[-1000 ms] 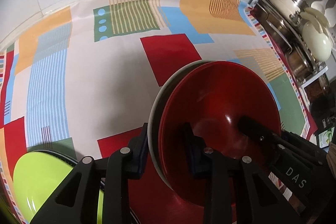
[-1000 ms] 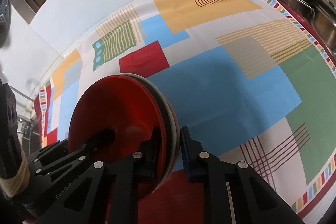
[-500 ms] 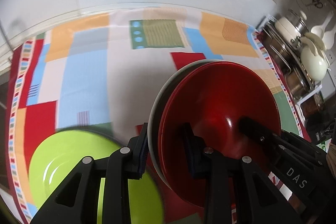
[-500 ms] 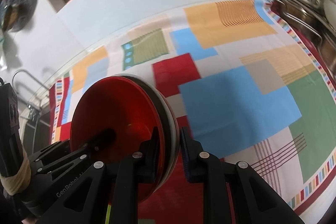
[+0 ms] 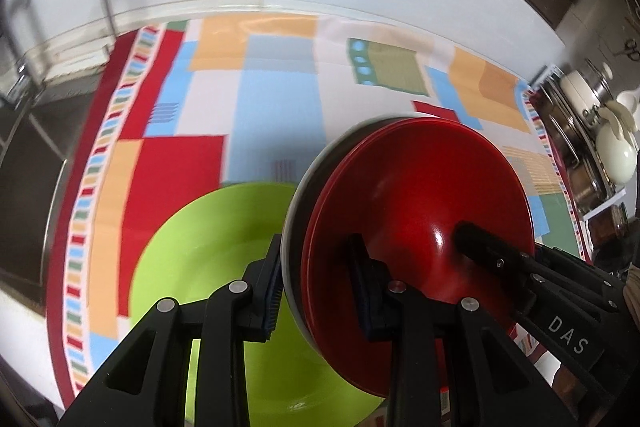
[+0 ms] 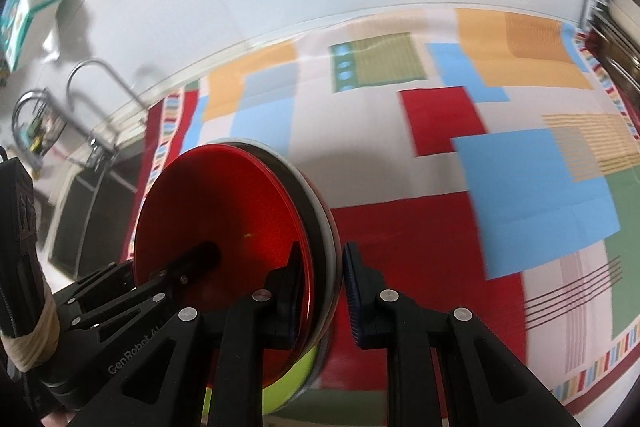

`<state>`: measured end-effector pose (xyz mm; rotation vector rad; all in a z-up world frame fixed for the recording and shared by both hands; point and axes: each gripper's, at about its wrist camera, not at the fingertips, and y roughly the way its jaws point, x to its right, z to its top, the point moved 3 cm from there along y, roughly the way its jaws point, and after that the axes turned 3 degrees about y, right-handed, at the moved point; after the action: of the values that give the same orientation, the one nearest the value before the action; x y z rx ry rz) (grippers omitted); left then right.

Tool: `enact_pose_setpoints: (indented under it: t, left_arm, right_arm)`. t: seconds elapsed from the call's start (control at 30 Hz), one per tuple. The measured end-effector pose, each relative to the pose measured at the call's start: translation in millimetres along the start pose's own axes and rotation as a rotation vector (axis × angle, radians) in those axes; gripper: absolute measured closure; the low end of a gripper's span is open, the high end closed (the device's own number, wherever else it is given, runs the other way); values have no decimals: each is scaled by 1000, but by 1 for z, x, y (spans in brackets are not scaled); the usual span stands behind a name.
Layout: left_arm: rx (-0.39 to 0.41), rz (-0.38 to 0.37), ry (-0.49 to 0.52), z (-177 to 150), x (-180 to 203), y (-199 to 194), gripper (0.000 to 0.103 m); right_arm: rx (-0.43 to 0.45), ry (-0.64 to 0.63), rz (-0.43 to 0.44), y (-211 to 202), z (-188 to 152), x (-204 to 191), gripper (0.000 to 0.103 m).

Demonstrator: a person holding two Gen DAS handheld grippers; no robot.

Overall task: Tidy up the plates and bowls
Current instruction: 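Lift the nested bowls with both grippers and carry them over the green plate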

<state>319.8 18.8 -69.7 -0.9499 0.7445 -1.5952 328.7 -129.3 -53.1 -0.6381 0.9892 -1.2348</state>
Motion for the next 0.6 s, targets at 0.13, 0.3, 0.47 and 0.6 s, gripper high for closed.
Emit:
enact_pose_setpoints:
  t: [0.13, 0.3, 0.47, 0.6]
  left_arm:
    - [-13, 9, -22, -13, -19, -8, 73]
    - [-39, 22, -31, -27, -35, -16, 73]
    - [-60, 14, -41, -38, -44, -20, 73]
    - [-82, 17, -47, -44, -50, -18, 73]
  right_arm:
    - [-22, -33, 9, 4, -10, -22, 83]
    - [-63, -49, 17, 8, -24, -39, 83]
    - [-93, -53, 15, 8, -37, -48, 83]
    - [-124, -50, 12, 13, -44, -52, 83]
